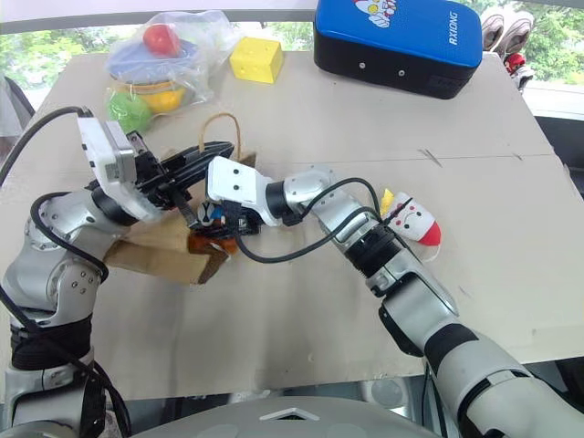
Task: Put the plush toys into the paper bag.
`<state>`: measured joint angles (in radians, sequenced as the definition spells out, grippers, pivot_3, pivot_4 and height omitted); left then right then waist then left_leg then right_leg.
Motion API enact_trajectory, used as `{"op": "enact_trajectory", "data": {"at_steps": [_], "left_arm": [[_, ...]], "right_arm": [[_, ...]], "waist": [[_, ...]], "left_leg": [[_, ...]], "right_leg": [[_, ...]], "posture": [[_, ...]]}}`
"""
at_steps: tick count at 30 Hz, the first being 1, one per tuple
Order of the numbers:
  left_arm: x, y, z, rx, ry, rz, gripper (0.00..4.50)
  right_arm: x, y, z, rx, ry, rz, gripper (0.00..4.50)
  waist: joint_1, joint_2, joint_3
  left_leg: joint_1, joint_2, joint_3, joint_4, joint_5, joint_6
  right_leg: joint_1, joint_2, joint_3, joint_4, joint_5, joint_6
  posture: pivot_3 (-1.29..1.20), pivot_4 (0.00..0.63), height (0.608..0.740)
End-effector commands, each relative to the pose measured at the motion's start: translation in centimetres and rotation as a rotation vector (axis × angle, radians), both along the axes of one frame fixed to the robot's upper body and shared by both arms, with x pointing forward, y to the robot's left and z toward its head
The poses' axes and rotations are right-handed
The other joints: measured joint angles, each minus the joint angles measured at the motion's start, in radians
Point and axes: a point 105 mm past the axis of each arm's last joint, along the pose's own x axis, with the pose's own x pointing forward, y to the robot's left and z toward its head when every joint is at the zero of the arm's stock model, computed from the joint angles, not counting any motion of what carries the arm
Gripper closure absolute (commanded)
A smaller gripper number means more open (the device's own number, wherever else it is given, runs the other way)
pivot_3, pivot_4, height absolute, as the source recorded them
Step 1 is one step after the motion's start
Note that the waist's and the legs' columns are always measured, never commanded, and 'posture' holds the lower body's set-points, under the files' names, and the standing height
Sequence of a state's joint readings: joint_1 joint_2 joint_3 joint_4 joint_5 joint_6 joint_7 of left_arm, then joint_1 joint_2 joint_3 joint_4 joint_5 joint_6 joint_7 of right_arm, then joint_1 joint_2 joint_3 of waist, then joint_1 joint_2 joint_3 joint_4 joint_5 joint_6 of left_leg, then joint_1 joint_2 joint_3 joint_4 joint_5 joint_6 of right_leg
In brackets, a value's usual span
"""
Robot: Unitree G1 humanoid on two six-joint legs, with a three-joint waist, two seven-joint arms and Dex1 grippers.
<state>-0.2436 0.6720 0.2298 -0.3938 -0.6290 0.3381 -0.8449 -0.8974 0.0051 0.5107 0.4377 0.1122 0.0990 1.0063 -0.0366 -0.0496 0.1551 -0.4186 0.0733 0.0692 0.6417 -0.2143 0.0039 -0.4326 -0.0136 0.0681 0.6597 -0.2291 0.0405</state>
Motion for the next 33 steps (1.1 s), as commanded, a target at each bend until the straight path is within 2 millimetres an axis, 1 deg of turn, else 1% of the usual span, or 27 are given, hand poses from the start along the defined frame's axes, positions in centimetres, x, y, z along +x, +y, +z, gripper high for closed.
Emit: {"op": "enact_trajectory", "data": {"at_steps": [1, 5, 8, 11, 13, 15, 16, 18, 20, 21, 22, 24, 26, 29, 31, 32, 33], "left_arm": [[-1.3, -0.2, 0.9, 0.01, -0.051, -0.019, 4.5], [-1.5, 0.1, 0.2, 0.024, -0.032, -0.012, 4.5], [-1.7, 0.3, -0.7, 0.043, -0.01, -0.027, 4.5], [-1.5, 0.4, -1.2, 0.046, 0.001, -0.034, 4.5], [-1.4, 0.3, -1.2, 0.044, -0.003, -0.04, 4.5], [-1.3, 0.2, -1.1, 0.042, -0.009, -0.048, 4.5], [-1.2, 0.2, -1.1, 0.041, -0.011, -0.05, 4.5], [-1.0, 0.0, -1.0, 0.034, -0.018, -0.055, 4.5], [-0.9, -0.1, -1.0, 0.032, -0.022, -0.059, 4.5], [-0.9, -0.2, -1.1, 0.025, -0.02, -0.065, 4.5], [-0.9, -0.4, -1.1, 0.02, -0.019, -0.069, 4.5], [-0.9, -0.7, -1.1, 0.019, -0.02, -0.08, 4.5], [-0.8, -0.8, -1.2, 0.018, -0.021, -0.083, 4.5], [-0.5, -0.9, -1.1, 0.01, -0.024, -0.083, 4.5], [-0.5, -1.0, -1.1, 0.009, -0.024, -0.085, 4.5], [-0.5, -1.1, -1.1, 0.01, -0.024, -0.084, 4.5], [-0.5, -1.0, -1.0, 0.008, -0.025, -0.08, 4.5]], "right_arm": [[0.7, -1.8, 1.0, 0.05, -0.03, -0.069, 0.96], [1.6, -4.8, 0.9, 0.046, -0.047, -0.18, 0.96], [2.0, -6.9, 1.6, 0.063, -0.07, -0.274, 0.96], [2.2, -9.5, 2.5, 0.067, -0.1, -0.38, 0.96], [1.6, -11.0, 2.8, 0.04, -0.073, -0.418, 0.96], [1.1, -13.4, 3.9, 0.021, -0.087, -0.494, 0.96], [0.9, -14.1, 4.3, 0.019, -0.087, -0.521, 0.96], [0.9, -17.4, 5.2, 0.032, -0.042, -0.648, 0.96], [0.7, -20.2, 5.3, 0.018, 0.0, -0.743, 0.96], [0.5, -22.1, 4.4, -0.025, 0.034, -0.801, 0.7], [0.2, -23.3, 3.9, -0.056, 0.057, -0.839, 0.43], [0.1, -26.6, 1.5, -0.189, 0.05, -0.973, 0.07], [-0.4, -28.5, -1.0, -0.283, 0.097, -1.035, 0.07], [-0.1, -30.3, -3.9, -0.292, 0.247, -1.115, 0.07], [0.2, -31.3, -5.4, -0.309, 0.293, -1.142, 0.07], [0.3, -31.4, -5.8, -0.304, 0.311, -1.14, 0.58], [0.6, -31.5, -5.6, -0.285, 0.305, -1.143, 0.84]], "waist": [[-0.001, 0.0, 0.0], [-0.001, 0.0, 0.0], [-0.005, 0.0, 0.0], [-0.005, 0.001, 0.0], [-0.002, 0.001, 0.0], [0.0, 0.001, 0.0], [0.001, 0.001, 0.0], [0.004, 0.001, 0.0], [0.007, 0.001, 0.0], [0.008, 0.0, 0.0], [0.011, 0.0, 0.0], [0.018, 0.0, 0.0], [0.017, 0.0, 0.0], [0.002, 0.0, 0.0], [-0.003, 0.0, 0.0], [-0.004, 0.0, 0.0], [-0.005, 0.0, 0.0]], "left_leg": [[0.0, 0.0, 0.0, 0.0, 0.0, 0.0], [0.0, 0.0, 0.0, 0.0, 0.0, 0.0], [0.0, 0.0, 0.0, 0.0, 0.0, 0.0], [0.001, 0.001, 0.0, 0.0, 0.0, 0.0], [0.001, 0.001, 0.0, 0.0, 0.0, 0.0], [0.001, 0.0, 0.001, 0.0, 0.0, 0.0], [0.0, 0.0, 0.001, 0.0, 0.0, 0.0], [0.0, 0.0, 0.001, 0.0, 0.0, 0.0], [0.0, 0.0, 0.001, 0.0, 0.0, 0.0], [0.0, 0.0, 0.001, 0.0, 0.0, 0.0], [0.0, 0.0, 0.001, 0.0, 0.0, 0.0], [0.0, 0.0, 0.001, -0.001, 0.0, 0.0], [0.0, 0.0, 0.002, -0.001, 0.0, 0.0], [0.002, 0.0, 0.002, -0.001, 0.0, 0.0], [0.002, 0.0, 0.002, 0.0, 0.0, 0.0], [0.002, 0.0, 0.002, 0.0, 0.0, 0.0], [0.002, 0.0, 0.002, 0.0, 0.0, 0.0]], "right_leg": [[0.0, 0.0, 0.0, 0.0, 0.0, 0.0], [0.0, 0.0, 0.0, 0.0, 0.0, 0.0], [0.0, 0.0, 0.0, 0.001, 0.0, 0.0], [0.0, 0.001, 0.0, 0.001, 0.0, 0.0], [0.0, 0.001, 0.0, 0.001, 0.0, -0.001], [0.0, 0.0, 0.0, 0.0, -0.001, -0.002], [0.0, 0.0, 0.0, 0.0, -0.001, -0.002], [0.0, 0.0, 0.0, 0.0, -0.001, -0.002], [0.0, 0.0, 0.0, -0.001, -0.002, -0.002], [0.0, 0.0, 0.0, -0.001, -0.002, -0.002], [0.0, 0.0, 0.0, -0.002, -0.002, -0.002], [0.0, -0.001, 0.0, -0.003, -0.002, -0.002], [0.0, -0.001, 0.001, -0.003, -0.002, -0.003], [0.0, 0.0, 0.002, -0.002, -0.002, -0.002], [0.001, 0.001, 0.003, -0.002, -0.003, -0.001], [0.001, 0.001, 0.003, -0.001, -0.003, 0.0], [0.001, 0.001, 0.003, -0.001, -0.003, 0.0]], "posture": [[0.0, 0.15, 0.74], [0.0, 0.15, 0.74], [0.0, 0.15, 0.74], [0.0, 0.15, 0.74], [0.0, 0.15, 0.74], [0.0, 0.15, 0.74], [0.0, 0.15, 0.74], [0.0, 0.15, 0.74], [0.0, 0.15, 0.74], [0.0, 0.15, 0.74], [0.0, 0.15, 0.74], [0.0, 0.15, 0.74], [0.0, 0.15, 0.74], [0.0, 0.15, 0.74], [0.0, 0.15, 0.74], [0.0, 0.15, 0.74], [0.0, 0.15, 0.74]]}}
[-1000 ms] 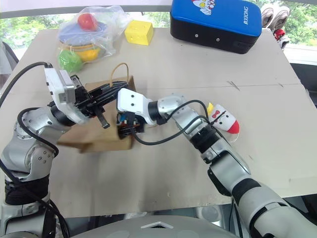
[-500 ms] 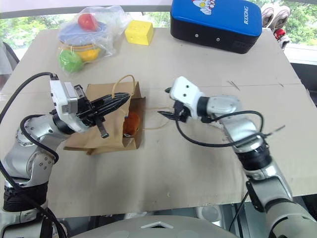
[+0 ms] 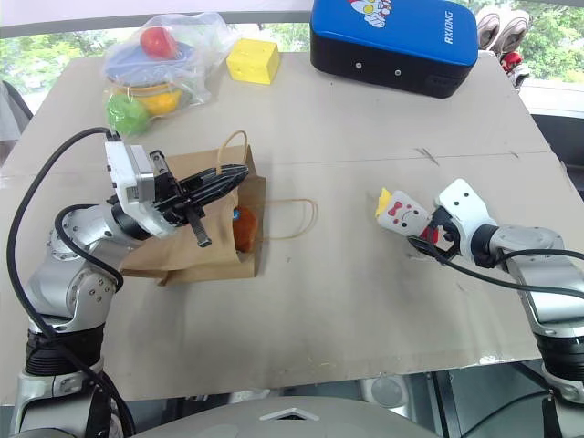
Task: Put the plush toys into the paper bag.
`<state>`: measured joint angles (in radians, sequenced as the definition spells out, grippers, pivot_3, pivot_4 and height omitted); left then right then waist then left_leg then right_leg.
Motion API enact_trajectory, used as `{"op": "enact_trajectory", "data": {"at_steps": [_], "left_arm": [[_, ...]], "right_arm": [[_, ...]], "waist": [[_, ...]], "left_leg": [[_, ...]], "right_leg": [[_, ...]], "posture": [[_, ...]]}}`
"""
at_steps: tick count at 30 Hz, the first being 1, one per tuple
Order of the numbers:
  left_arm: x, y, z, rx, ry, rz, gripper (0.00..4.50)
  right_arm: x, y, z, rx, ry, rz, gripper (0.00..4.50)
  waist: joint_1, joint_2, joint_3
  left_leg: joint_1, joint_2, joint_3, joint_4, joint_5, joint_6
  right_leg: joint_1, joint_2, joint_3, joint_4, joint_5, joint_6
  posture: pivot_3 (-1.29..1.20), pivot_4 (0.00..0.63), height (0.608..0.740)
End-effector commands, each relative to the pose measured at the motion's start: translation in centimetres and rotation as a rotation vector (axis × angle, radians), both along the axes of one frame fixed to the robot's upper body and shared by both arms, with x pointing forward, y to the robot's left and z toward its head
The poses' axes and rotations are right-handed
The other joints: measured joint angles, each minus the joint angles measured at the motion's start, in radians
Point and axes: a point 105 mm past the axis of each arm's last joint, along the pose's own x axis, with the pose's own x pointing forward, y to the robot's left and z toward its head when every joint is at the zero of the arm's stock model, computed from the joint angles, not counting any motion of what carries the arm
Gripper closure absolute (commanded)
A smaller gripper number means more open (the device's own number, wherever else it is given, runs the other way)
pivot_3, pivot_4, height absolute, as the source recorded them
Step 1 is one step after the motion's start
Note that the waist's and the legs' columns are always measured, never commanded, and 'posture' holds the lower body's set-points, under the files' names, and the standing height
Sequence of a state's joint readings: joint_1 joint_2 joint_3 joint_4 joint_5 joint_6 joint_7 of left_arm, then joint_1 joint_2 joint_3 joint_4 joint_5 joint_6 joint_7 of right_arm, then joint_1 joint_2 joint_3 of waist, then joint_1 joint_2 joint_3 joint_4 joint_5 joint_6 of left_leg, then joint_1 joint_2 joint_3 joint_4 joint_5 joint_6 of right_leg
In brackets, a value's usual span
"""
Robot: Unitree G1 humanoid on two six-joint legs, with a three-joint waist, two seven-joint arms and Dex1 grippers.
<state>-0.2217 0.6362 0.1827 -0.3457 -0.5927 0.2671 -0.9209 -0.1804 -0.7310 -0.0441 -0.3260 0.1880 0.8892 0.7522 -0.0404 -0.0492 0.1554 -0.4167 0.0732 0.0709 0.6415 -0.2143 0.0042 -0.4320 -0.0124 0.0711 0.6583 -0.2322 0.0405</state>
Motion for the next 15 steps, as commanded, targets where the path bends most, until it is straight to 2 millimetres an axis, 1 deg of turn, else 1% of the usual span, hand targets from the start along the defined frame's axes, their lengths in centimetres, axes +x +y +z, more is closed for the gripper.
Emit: {"op": "enact_trajectory", "data": {"at_steps": [1, 3, 6, 7, 8, 10, 13, 15], "left_arm": [[-0.4, -0.1, 0.9, -0.005, -0.046, -0.006, 4.5], [-0.4, 0.0, 1.0, -0.006, -0.046, 0.002, 4.5], [-0.6, -0.2, 0.9, -0.008, -0.045, 0.003, 4.5], [-0.7, -0.2, 1.0, -0.011, -0.042, 0.002, 4.5], [-0.7, -0.3, 1.0, -0.014, -0.041, 0.002, 4.5], [-0.7, -0.3, 1.0, -0.015, -0.04, 0.005, 4.5], [-0.6, -0.1, 1.1, -0.013, -0.046, 0.014, 4.5], [-0.5, 0.0, 1.2, -0.015, -0.051, 0.023, 4.5]], "right_arm": [[0.9, -0.3, 0.8, 0.025, -0.056, 0.0, 1.38], [1.2, 0.0, 1.4, 0.045, -0.088, 0.014, 2.27], [1.2, 0.5, 1.8, 0.053, -0.112, 0.052, 3.91], [1.2, 0.9, 2.3, 0.073, -0.127, 0.071, 4.36], [1.1, 1.3, 2.9, 0.092, -0.144, 0.09, 4.45], [0.9, 2.1, 3.9, 0.118, -0.165, 0.133, 4.45], [0.8, 3.2, 5.0, 0.125, -0.183, 0.18, 4.45], [0.7, 4.6, 6.6, 0.19, -0.207, 0.223, 4.45]], "waist": [[-0.001, 0.0, 0.0], [-0.001, 0.0, 0.0], [0.0, 0.0, 0.0], [0.001, 0.0, 0.0], [0.001, 0.0, 0.0], [0.001, 0.0, 0.0], [0.0, 0.0, 0.0], [0.0, 0.0, 0.0]], "left_leg": [[0.0, 0.0, 0.0, 0.0, 0.0, 0.0], [0.0, 0.0, 0.0, 0.0, 0.0, 0.0], [0.0, 0.0, 0.0, 0.0, 0.0, 0.0], [0.0, 0.0, 0.0, 0.0, 0.0, 0.0], [0.0, 0.0, 0.0, 0.0, 0.0, 0.0], [-0.001, 0.0, 0.0, 0.0, 0.0, 0.0], [-0.001, 0.0, 0.0, 0.0, 0.0, 0.0], [-0.001, 0.0, -0.001, 0.0, 0.0, 0.0]], "right_leg": [[0.0, 0.0, 0.0, 0.0, 0.0, 0.0], [0.0, 0.0, 0.0, 0.0, 0.001, 0.001], [0.0, 0.0, 0.0, 0.0, 0.001, 0.002], [0.0, 0.0, 0.0, 0.0, 0.001, 0.002], [0.0, 0.0, 0.0, 0.0, 0.001, 0.002], [0.0, 0.0, 0.0, 0.0, 0.001, 0.002], [0.0, 0.0, 0.0, 0.0, 0.001, 0.002], [0.0, 0.0, 0.0, 0.0, 0.001, 0.002]], "posture": [[0.0, 0.15, 0.74], [0.0, 0.15, 0.74], [0.0, 0.15, 0.74], [0.0, 0.15, 0.74], [0.0, 0.15, 0.74], [0.0, 0.15, 0.74], [0.0, 0.15, 0.74], [0.0, 0.15, 0.74]]}}
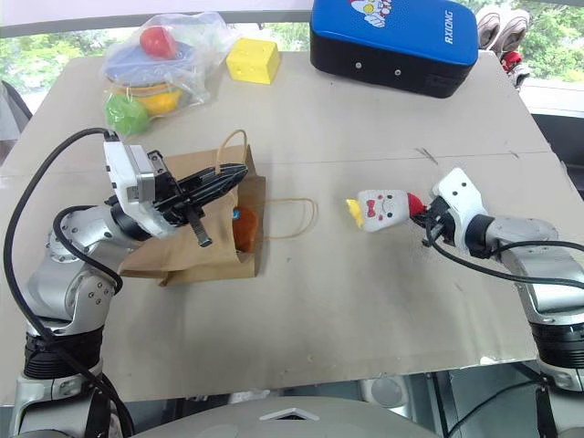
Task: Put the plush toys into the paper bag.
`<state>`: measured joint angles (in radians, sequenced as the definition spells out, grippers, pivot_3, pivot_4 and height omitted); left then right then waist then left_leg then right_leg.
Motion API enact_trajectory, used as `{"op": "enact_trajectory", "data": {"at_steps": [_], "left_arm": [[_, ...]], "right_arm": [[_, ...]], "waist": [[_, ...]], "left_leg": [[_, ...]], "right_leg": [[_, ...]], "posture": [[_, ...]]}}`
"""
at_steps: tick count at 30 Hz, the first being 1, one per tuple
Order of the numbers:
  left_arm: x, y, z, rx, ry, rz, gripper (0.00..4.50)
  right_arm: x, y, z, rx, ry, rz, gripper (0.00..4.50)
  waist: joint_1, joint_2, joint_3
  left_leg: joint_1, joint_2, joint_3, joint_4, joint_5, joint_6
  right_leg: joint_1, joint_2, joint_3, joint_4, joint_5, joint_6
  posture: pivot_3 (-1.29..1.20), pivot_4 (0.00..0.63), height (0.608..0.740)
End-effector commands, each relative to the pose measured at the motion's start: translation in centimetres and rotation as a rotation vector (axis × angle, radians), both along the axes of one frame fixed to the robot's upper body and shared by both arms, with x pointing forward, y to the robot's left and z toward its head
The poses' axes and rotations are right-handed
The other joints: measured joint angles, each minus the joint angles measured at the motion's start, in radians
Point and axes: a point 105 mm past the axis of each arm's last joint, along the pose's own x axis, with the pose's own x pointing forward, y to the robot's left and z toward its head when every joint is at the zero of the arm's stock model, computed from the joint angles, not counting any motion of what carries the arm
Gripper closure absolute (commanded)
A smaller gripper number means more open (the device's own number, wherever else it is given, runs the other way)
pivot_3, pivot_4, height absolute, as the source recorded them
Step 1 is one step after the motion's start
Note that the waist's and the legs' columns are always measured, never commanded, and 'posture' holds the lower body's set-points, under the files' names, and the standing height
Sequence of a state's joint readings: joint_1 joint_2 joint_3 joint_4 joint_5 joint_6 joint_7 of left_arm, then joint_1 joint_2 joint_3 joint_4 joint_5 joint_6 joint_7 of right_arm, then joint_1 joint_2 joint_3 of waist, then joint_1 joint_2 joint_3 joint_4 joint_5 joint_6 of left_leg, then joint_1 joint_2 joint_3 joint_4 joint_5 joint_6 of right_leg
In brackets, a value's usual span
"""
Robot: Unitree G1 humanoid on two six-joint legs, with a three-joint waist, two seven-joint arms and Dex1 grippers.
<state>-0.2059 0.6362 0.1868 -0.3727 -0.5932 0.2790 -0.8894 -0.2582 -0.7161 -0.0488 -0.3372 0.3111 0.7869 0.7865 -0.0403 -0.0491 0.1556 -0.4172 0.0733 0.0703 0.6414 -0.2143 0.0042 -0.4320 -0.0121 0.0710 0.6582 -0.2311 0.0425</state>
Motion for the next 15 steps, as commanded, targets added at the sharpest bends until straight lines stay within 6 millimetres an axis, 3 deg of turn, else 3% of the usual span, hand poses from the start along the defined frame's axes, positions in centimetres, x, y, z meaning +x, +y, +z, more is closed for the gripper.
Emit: {"op": "enact_trajectory", "data": {"at_steps": [1, 4, 7, 15], "left_arm": [[-0.4, 0.0, 1.3, -0.012, -0.055, 0.003, 4.5], [-0.4, 0.1, 1.6, -0.026, -0.056, 0.006, 4.5], [-0.7, -0.1, 1.9, -0.045, -0.05, -0.012, 4.5], [-1.1, -0.7, 3.0, -0.059, -0.049, -0.07, 4.5]], "right_arm": [[-0.3, 2.3, 3.9, 0.098, -0.086, 0.092, 4.45], [-0.6, 4.3, 5.2, 0.134, -0.103, 0.161, 4.45], [-0.2, 7.1, 5.3, 0.113, -0.11, 0.236, 4.45], [2.9, 15.6, 3.3, 0.025, -0.154, 0.421, 4.45]], "waist": [[0.0, 0.0, 0.0], [0.0, 0.0, 0.0], [-0.001, 0.0, 0.0], [-0.001, 0.0, 0.0]], "left_leg": [[0.0, 0.0, 0.0, 0.0, 0.0, 0.0], [0.0, 0.0, 0.0, 0.0, 0.0, 0.0], [0.0, 0.0, 0.0, 0.0, 0.0, 0.0], [0.0, 0.0, 0.0, 0.0, 0.0, 0.0]], "right_leg": [[0.0, 0.0, 0.0, 0.0, 0.0, 0.0], [0.0, 0.0, 0.0, 0.0, 0.0, 0.0], [0.0, 0.0, 0.0, 0.0, 0.0, 0.0], [0.0, 0.0, 0.0, 0.0, 0.001, -0.002]], "posture": [[0.0, 0.15, 0.74], [0.0, 0.15, 0.74], [0.0, 0.15, 0.74], [0.0, 0.15, 0.74]]}}
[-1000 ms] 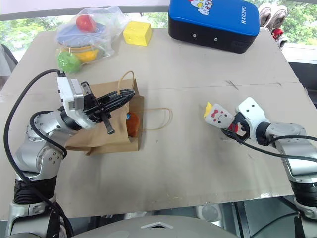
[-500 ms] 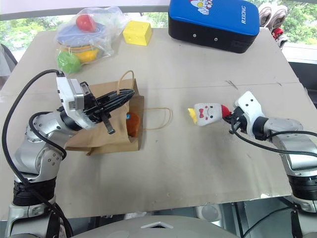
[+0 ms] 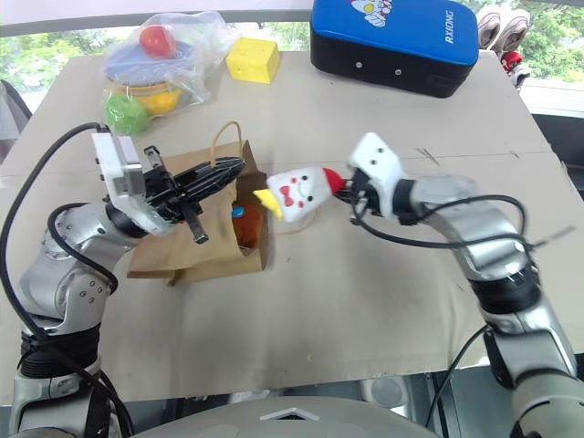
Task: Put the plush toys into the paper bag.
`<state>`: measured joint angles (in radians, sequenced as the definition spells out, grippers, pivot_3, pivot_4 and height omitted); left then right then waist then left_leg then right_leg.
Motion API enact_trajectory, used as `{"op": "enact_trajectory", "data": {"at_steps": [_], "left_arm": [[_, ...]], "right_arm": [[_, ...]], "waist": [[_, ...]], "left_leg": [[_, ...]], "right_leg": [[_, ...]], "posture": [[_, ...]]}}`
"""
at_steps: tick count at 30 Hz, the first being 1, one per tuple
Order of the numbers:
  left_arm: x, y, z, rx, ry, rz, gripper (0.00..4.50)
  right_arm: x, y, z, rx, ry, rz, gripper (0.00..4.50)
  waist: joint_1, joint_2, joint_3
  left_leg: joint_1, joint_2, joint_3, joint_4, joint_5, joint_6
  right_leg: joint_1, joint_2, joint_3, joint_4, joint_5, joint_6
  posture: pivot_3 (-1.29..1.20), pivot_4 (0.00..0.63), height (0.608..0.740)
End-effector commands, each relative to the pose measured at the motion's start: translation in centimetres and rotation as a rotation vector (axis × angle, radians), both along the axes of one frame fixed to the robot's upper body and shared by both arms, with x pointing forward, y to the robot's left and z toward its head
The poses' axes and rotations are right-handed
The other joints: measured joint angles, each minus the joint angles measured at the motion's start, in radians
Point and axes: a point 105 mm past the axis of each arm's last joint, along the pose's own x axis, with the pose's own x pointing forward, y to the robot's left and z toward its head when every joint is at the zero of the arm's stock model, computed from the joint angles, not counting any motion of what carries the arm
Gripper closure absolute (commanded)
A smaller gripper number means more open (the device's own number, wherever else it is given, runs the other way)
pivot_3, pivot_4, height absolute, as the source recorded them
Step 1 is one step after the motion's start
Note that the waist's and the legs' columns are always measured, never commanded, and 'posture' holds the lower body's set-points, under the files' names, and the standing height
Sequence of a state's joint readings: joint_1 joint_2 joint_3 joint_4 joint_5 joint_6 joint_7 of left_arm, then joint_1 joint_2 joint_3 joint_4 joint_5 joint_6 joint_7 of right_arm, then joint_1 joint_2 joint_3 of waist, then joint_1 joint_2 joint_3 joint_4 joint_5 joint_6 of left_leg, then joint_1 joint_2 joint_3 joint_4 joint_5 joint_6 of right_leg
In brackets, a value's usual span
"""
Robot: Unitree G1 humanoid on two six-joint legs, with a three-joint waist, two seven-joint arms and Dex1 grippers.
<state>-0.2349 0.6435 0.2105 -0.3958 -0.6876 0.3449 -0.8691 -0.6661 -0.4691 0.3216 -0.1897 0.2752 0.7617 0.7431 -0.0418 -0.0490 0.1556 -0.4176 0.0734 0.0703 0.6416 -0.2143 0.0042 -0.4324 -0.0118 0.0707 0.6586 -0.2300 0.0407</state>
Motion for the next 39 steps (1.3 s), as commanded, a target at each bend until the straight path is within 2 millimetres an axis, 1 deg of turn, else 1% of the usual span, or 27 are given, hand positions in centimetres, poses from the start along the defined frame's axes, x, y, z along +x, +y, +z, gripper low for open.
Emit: {"op": "enact_trajectory", "data": {"at_steps": [1, 4, 5, 7, 9, 11, 13, 14, 15, 16, 17, 20, 21, 22, 26, 30, 33, 35, 37, 39], "left_arm": [[-0.9, -0.7, 1.6, 0.012, -0.066, -0.044, 4.5], [-1.0, -1.1, 1.5, 0.017, -0.064, -0.053, 4.5], [-1.0, -1.3, 1.4, 0.019, -0.062, -0.052, 4.5], [-1.0, -1.4, 1.2, 0.018, -0.06, -0.044, 4.5], [-1.0, -1.4, 1.1, 0.016, -0.055, -0.036, 4.5], [-1.0, -1.5, 1.0, 0.011, -0.05, -0.027, 4.5], [-1.1, -1.5, 0.8, 0.001, -0.044, -0.012, 4.5], [-1.2, -1.5, 0.7, -0.003, -0.042, -0.006, 4.5], [-1.3, -1.4, 0.6, -0.006, -0.038, 0.001, 4.5], [-1.4, -1.4, 0.5, -0.008, -0.036, 0.005, 4.5], [-1.5, -1.3, 0.5, -0.009, -0.033, 0.01, 4.5], [-1.8, -1.0, 0.3, -0.009, -0.03, 0.022, 4.5], [-1.8, -0.9, 0.3, -0.008, -0.028, 0.026, 4.5], [-1.8, -0.7, 0.1, -0.004, -0.025, 0.032, 4.5], [-1.9, -0.1, -0.2, 0.006, -0.022, 0.044, 4.5], [-1.9, 0.2, -0.5, 0.019, -0.016, 0.036, 4.5], [-1.8, 0.3, -0.8, 0.028, -0.01, 0.024, 4.5], [-1.7, 0.6, -1.0, 0.044, -0.01, 0.018, 4.5], [-1.4, 0.9, -0.9, 0.05, -0.015, 0.019, 4.5], [-1.3, 1.1, -0.8, 0.054, -0.021, 0.018, 4.5]], "right_arm": [[0.4, 3.5, 0.3, 0.002, -0.067, 0.112, 4.45], [-0.4, 7.2, 0.6, 0.021, -0.083, 0.27, 4.45], [-1.2, 8.6, 0.3, -0.005, -0.102, 0.354, 4.45], [-2.3, 10.4, -0.2, -0.032, -0.126, 0.467, 4.45], [-2.9, 12.2, -0.2, -0.001, -0.132, 0.519, 4.45], [-3.5, 13.2, -0.4, 0.011, -0.147, 0.571, 4.45], [-4.0, 14.2, -0.6, 0.054, -0.107, 0.609, 4.45], [-3.9, 14.5, -0.6, 0.074, -0.111, 0.6, 4.45], [-4.1, 14.5, -0.8, 0.084, -0.095, 0.618, 4.21], [-4.2, 14.5, -1.0, 0.087, -0.086, 0.632, 3.93], [-3.9, 14.3, -1.1, 0.077, -0.117, 0.616, 3.72], [-3.2, 13.9, -1.1, 0.046, -0.208, 0.585, 2.23], [-3.2, 13.6, -1.1, 0.053, -0.201, 0.587, 1.79], [-3.2, 12.7, -1.0, 0.048, -0.204, 0.589, 1.45], [-2.6, 8.9, -0.9, 0.008, -0.208, 0.554, 1.45], [-1.0, 5.9, 0.3, -0.009, -0.237, 0.412, 1.45], [-0.5, 4.3, 1.0, 0.015, -0.214, 0.326, 1.45], [0.0, 3.4, 0.9, 0.036, -0.15, 0.233, 1.45], [-0.1, 2.6, -0.9, 0.038, 0.017, 0.152, 1.45], [-0.5, 2.8, -2.4, 0.076, 0.171, 0.105, 1.45]], "waist": [[0.0, 0.0, 0.0], [0.0, 0.0, 0.0], [0.0, 0.0, 0.0], [0.0, 0.0, 0.0], [0.0, 0.0, 0.0], [0.001, 0.0, 0.0], [0.001, 0.0, 0.0], [0.001, 0.0, 0.0], [0.001, 0.0, 0.0], [0.0, 0.0, 0.0], [0.001, 0.0, 0.0], [0.001, 0.0, 0.0], [0.001, 0.0, 0.0], [0.001, 0.0, 0.0], [0.006, 0.0, 0.0], [0.002, 0.0, 0.0], [0.0, 0.0, 0.0], [0.0, 0.0, 0.0], [0.001, 0.0, 0.0], [0.003, 0.0, 0.0]], "left_leg": [[0.0, 0.0, 0.0, 0.0, 0.0, 0.0], [0.0, 0.0, 0.0, 0.0, 0.0, 0.0], [-0.001, 0.0, -0.001, 0.0, 0.0, 0.0], [-0.001, 0.0, -0.001, 0.0, 0.0, 0.0], [-0.001, 0.0, -0.001, 0.0, 0.0, 0.0], [-0.001, 0.0, -0.001, 0.0, 0.0, 0.0], [-0.001, 0.0, -0.001, 0.0, 0.0, 0.0], [-0.001, 0.0, -0.001, 0.0, 0.0, 0.0], [-0.001, 0.0, -0.001, 0.0, 0.0, 0.0], [-0.001, 0.0, -0.001, 0.0, 0.0, 0.0], [0.0, 0.0, -0.001, 0.0, 0.0, 0.0], [0.0, 0.0, -0.001, 0.0, 0.0, 0.0], [0.0, 0.0, -0.001, 0.0, 0.0, 0.0], [0.0, 0.0, -0.001, 0.0, 0.0, 0.0], [-0.001, 0.0, -0.001, 0.0, 0.0, 0.0], [0.0, 0.0, -0.001, 0.0, 0.0, 0.0], [0.0, 0.0, -0.001, 0.0, 0.0, 0.0], [0.0, 0.0, -0.001, 0.0, 0.0, 0.0], [0.0, 0.0, 0.0, 0.0, 0.0, 0.0], [0.0, 0.0, 0.0, 0.0, 0.0, 0.0]], "right_leg": [[0.0, 0.0, 0.0, 0.0, 0.0, 0.0], [0.0, 0.0, 0.0, 0.0, 0.001, 0.001], [0.0, 0.0, 0.0, 0.0, 0.001, 0.001], [0.0, 0.0, -0.001, 0.0, 0.001, 0.001], [0.0, 0.0, -0.001, 0.0, 0.001, 0.001], [0.0, 0.0, -0.001, 0.0, 0.001, 0.001], [0.0, 0.0, -0.001, 0.0, 0.001, 0.001], [0.0, 0.0, -0.001, 0.0, 0.001, 0.001], [0.0, 0.0, -0.001, 0.001, 0.001, 0.001], [0.0, 0.0, -0.002, 0.001, 0.001, 0.001], [0.0, 0.0, -0.002, 0.001, 0.001, 0.001], [0.0, 0.0, -0.002, 0.001, 0.001, 0.001], [0.0, 0.0, -0.002, 0.001, 0.001, 0.001], [0.0, 0.0, -0.002, 0.001, 0.001, 0.001], [0.0, -0.001, -0.002, 0.001, 0.001, 0.0], [0.0, -0.001, -0.002, 0.001, 0.0, -0.001], [0.0, 0.0, -0.002, 0.001, 0.0, -0.001], [0.0, 0.0, -0.002, 0.002, 0.0, -0.001], [0.0, 0.0, -0.002, 0.002, 0.0, -0.001], [0.0, -0.001, -0.002, 0.002, -0.001, -0.001]], "posture": [[0.0, 0.15, 0.74], [0.0, 0.15, 0.74], [0.0, 0.15, 0.74], [0.0, 0.15, 0.74], [0.0, 0.15, 0.74], [0.0, 0.15, 0.74], [0.0, 0.15, 0.74], [0.0, 0.15, 0.74], [0.0, 0.15, 0.74], [0.0, 0.15, 0.74], [0.0, 0.15, 0.74], [0.0, 0.15, 0.74], [0.0, 0.15, 0.74], [0.0, 0.15, 0.74], [0.0, 0.15, 0.74], [0.0, 0.15, 0.74], [0.0, 0.15, 0.74], [0.0, 0.15, 0.74], [0.0, 0.15, 0.74], [0.0, 0.15, 0.74]]}}
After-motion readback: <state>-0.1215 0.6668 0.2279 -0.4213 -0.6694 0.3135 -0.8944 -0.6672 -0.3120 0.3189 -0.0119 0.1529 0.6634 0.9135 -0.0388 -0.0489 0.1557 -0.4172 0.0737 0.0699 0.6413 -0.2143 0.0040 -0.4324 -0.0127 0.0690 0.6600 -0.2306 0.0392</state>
